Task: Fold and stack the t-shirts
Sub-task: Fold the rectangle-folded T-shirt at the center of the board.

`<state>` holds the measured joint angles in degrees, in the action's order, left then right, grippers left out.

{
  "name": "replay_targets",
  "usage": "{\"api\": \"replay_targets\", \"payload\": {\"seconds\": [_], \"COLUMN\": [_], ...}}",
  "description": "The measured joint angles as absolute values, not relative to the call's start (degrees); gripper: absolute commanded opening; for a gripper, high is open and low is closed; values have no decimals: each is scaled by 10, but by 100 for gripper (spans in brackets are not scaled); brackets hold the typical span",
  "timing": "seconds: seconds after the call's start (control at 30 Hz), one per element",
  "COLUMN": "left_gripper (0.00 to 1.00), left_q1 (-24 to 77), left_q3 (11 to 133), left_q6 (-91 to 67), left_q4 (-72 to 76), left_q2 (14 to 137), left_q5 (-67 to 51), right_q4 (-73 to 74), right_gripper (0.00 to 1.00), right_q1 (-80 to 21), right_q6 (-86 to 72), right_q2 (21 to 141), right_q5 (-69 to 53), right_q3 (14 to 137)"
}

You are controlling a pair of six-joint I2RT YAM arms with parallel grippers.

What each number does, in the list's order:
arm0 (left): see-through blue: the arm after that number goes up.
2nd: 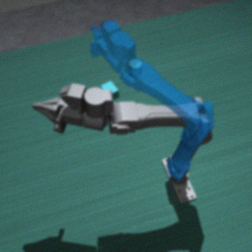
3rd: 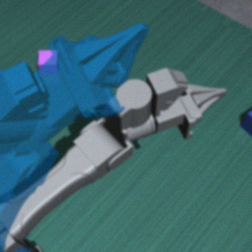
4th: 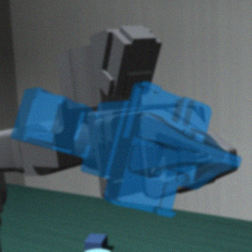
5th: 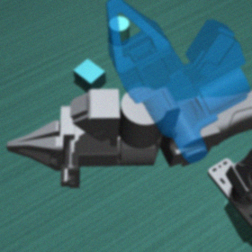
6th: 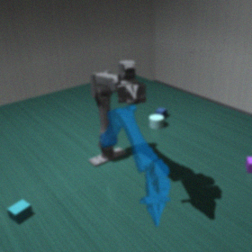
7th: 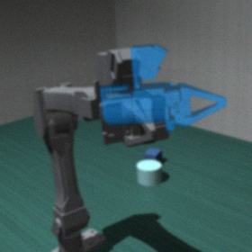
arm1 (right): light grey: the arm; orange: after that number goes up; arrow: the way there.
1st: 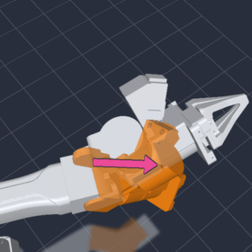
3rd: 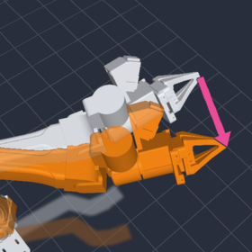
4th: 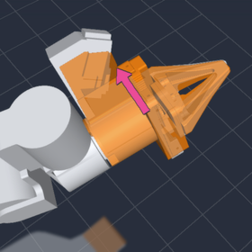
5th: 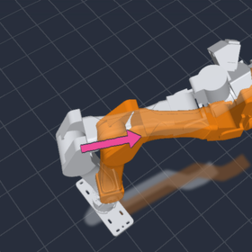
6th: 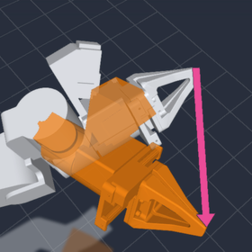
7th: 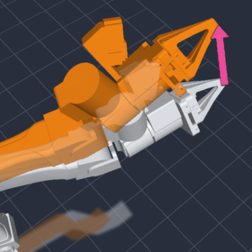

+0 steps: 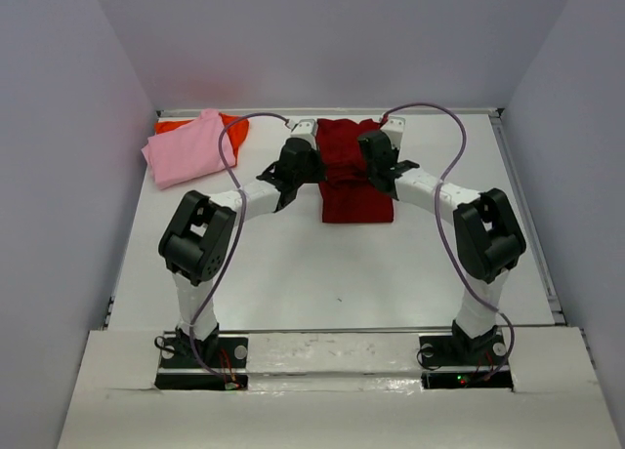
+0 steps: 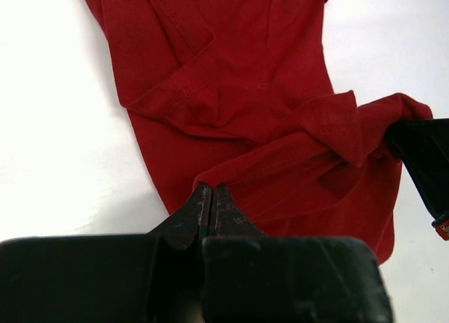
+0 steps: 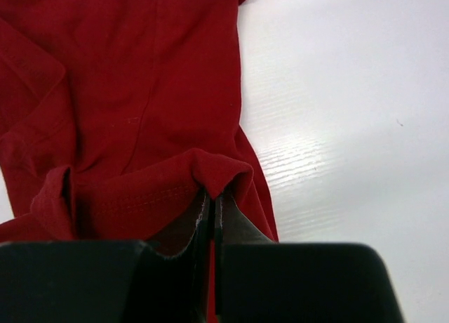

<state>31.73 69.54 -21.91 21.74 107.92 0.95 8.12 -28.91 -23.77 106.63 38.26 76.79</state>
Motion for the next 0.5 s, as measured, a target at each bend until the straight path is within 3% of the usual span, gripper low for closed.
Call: {"api": "replay_targets", "payload": {"seconds": [0.4,0.5], "left_gripper": [0,22], "left_q1": [293,291], "left_q3": [745,749], "left_q6": [-219,-218], "left_q4": [215,215], "left_q2": [1147,1160], "left_q5": [5,6], "right_q4": [55,54], "right_gripper": [0,0], "right_q1": [-274,-273], "right_q6": [-234,-233], "right_q2": [1163,1178], "right_q5": [353,350], "right_q3": [816,826]}}
